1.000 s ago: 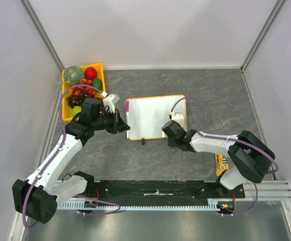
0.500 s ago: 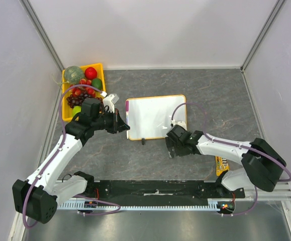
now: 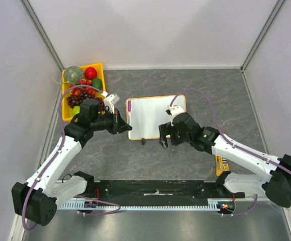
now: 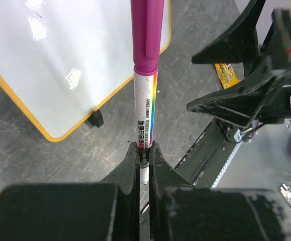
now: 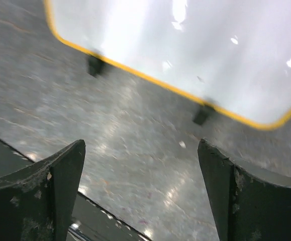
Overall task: Write a sentence on the whiteboard
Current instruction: Pass from the left arm to the right, then pass from the right arm to the left, then pass from the left arm to the right
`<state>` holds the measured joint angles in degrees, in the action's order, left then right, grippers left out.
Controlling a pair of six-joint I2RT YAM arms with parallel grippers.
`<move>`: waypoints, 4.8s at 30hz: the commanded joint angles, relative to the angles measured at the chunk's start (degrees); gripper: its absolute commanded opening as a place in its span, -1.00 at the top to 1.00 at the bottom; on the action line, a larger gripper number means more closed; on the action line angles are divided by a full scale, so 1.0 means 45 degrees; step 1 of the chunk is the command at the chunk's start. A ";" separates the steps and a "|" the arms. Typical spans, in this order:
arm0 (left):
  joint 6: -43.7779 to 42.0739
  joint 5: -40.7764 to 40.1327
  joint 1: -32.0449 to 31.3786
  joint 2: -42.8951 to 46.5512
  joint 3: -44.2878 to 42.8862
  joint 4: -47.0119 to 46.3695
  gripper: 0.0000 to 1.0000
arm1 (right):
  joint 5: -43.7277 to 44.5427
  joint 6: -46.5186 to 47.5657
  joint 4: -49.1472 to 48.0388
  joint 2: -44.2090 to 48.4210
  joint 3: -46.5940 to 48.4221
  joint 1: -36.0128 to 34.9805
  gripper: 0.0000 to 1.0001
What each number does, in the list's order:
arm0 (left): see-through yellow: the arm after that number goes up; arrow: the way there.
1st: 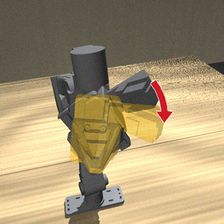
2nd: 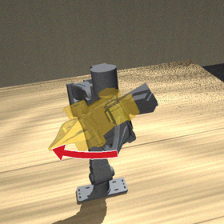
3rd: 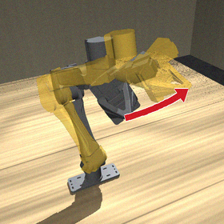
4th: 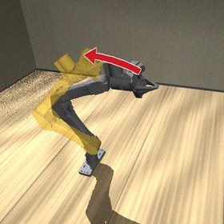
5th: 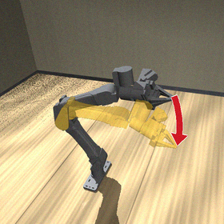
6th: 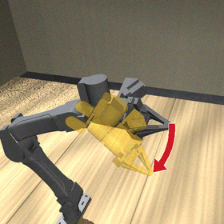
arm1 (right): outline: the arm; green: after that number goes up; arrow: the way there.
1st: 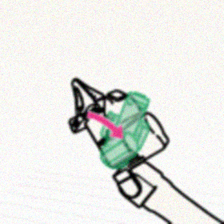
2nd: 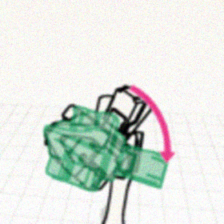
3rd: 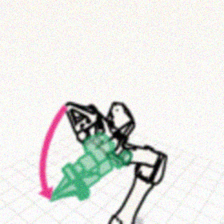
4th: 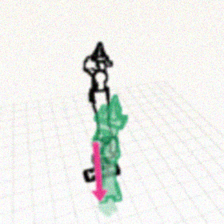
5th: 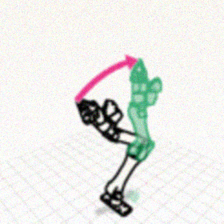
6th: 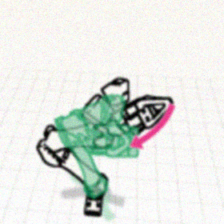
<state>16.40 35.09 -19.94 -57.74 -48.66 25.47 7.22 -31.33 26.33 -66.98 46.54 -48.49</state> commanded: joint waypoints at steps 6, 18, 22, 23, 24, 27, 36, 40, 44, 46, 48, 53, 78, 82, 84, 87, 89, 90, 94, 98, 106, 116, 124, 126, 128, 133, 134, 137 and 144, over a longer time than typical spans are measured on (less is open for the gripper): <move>0.0144 0.3370 0.0077 0.0252 0.0424 -0.1734 0.96 | -0.3633 0.2547 -0.4381 0.0431 0.1687 0.0658 -0.96; 0.0710 0.5736 0.0057 0.0447 0.0853 -0.3258 0.96 | -0.9319 0.0773 -0.9421 -0.1169 0.2000 0.0834 -0.65; 0.0827 0.5951 0.0038 0.0447 0.0912 -0.3473 0.96 | -0.9885 0.0089 -1.0419 -0.1502 0.2234 0.0815 -0.56; 0.0827 0.6029 0.0038 0.0467 0.0912 -0.3493 0.96 | -1.0003 0.0030 -1.0537 -0.1579 0.2293 0.0815 -0.55; 0.0847 0.6088 0.0038 0.0467 0.0931 -0.3512 0.96 | -1.0023 0.0010 -1.0577 -0.1677 0.2390 0.0815 -0.54; 0.0905 0.6167 0.0018 0.0525 0.0990 -0.3649 0.96 | -1.0081 -0.0107 -1.0616 -0.2028 0.2566 0.0815 -0.37; 0.0964 0.6343 -0.0001 0.0486 0.0990 -0.3708 0.96 | -0.9556 -0.0147 -1.0480 -0.2050 0.2450 0.0912 1.00; 0.0964 0.6265 0.0018 0.0603 0.0971 -0.3708 0.93 | -0.8873 -0.0225 -1.0596 -0.1738 0.2196 0.0951 1.00; 0.0808 0.5524 0.0037 0.0643 0.0815 -0.3280 0.20 | -0.7313 -0.0614 -1.0712 -0.1269 0.1748 0.0990 1.00; 0.0808 0.5367 0.0018 0.0720 0.0814 -0.3239 -0.05 | -0.6415 -0.1198 -1.1258 -0.0918 0.1222 0.0990 1.00; 0.0769 0.5230 0.0018 0.0857 0.0814 -0.3220 -0.20 | -0.5517 -0.1861 -1.1862 -0.0508 0.0539 0.0990 1.00; 0.0808 0.5191 0.0018 0.0741 0.0853 -0.3278 -0.22 | -0.4398 -0.3738 -1.4265 0.0060 -0.1200 0.1010 1.00; 0.0691 0.4721 0.0018 0.0838 0.0853 -0.3180 0.96 | -0.4825 -0.4700 -1.5697 -0.0857 -0.1321 0.0971 0.86; 0.0690 0.4838 0.0037 0.0857 0.0912 -0.3239 0.96 | -0.5665 -0.3586 -1.4117 -0.0974 -0.0600 0.1107 -0.15; 0.0671 0.5033 0.0038 0.0838 0.0932 -0.3317 0.96 | -0.6328 -0.3545 -1.3683 -0.1130 -0.0150 0.1379 -0.52; 0.0652 0.5268 0.0018 0.0877 0.0931 -0.3356 0.96 | -0.7461 -0.3837 -1.4149 -0.1209 0.0008 0.1907 -0.96; 0.0632 0.5327 0.0018 0.0916 0.0951 -0.3376 0.96 | -0.8533 -0.3955 -1.4462 -0.1306 0.0183 0.2394 -0.96; 0.0632 0.5327 0.0018 0.0974 0.0970 -0.3414 0.96 | -0.9196 -0.3994 -1.4560 -0.1365 0.0300 0.2551 -0.96; 0.0807 0.5910 -0.0001 0.1033 0.1126 -0.3882 0.96 | -1.1269 -0.3528 -1.4212 -0.1560 0.0905 0.2924 -0.96; 0.1217 0.6713 -0.0040 0.0974 0.1283 -0.4625 0.96 | -1.2364 -0.2960 -1.3215 -0.1561 0.1414 0.2944 -0.96; 0.1354 0.7006 -0.0294 0.1248 0.1459 -0.5113 0.96 | -1.3323 -0.2353 -1.1572 -0.1990 0.2001 0.2963 -0.89; 0.1394 0.7045 -0.0411 0.1150 0.1459 -0.5134 0.96 | -1.3422 -0.2900 -1.1845 -0.2322 0.1806 0.2982 -0.35; 0.1394 0.7085 -0.0431 0.1092 0.1459 -0.5134 0.96 | -1.3363 -0.2764 -1.1241 -0.2186 0.1766 0.2963 -0.09; 0.1394 0.7085 -0.0412 0.1111 0.1459 -0.5134 0.96 | -1.3382 -0.2764 -1.1047 -0.2147 0.1805 0.2963 0.02; 0.1394 0.7104 -0.0451 0.1092 0.1459 -0.5134 0.96 | -1.3402 -0.2764 -1.0832 -0.2147 0.1844 0.2963 0.13; 0.1374 0.7104 -0.0529 0.1053 0.1478 -0.5134 0.96 | -1.3480 -0.2978 -1.0908 -0.2147 0.1688 0.2963 0.28; 0.1374 0.7104 -0.0548 0.1053 0.1478 -0.5134 0.96 | -1.3500 -0.3017 -1.0986 -0.2166 0.1630 0.2963 0.35; 0.1374 0.7085 -0.0568 0.1014 0.1478 -0.5134 0.96 | -1.3597 -0.3076 -1.1045 -0.2147 0.1552 0.2963 0.54; 0.1179 0.6695 -0.0568 0.0936 0.1362 -0.4743 0.96 | -1.3539 -0.2940 -1.1065 -0.1990 0.1298 0.2963 1.00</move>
<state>21.43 64.14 -22.13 -53.80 -41.54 4.78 -54.17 -45.58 -24.25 -77.03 53.15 -35.29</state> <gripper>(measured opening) 0.046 0.043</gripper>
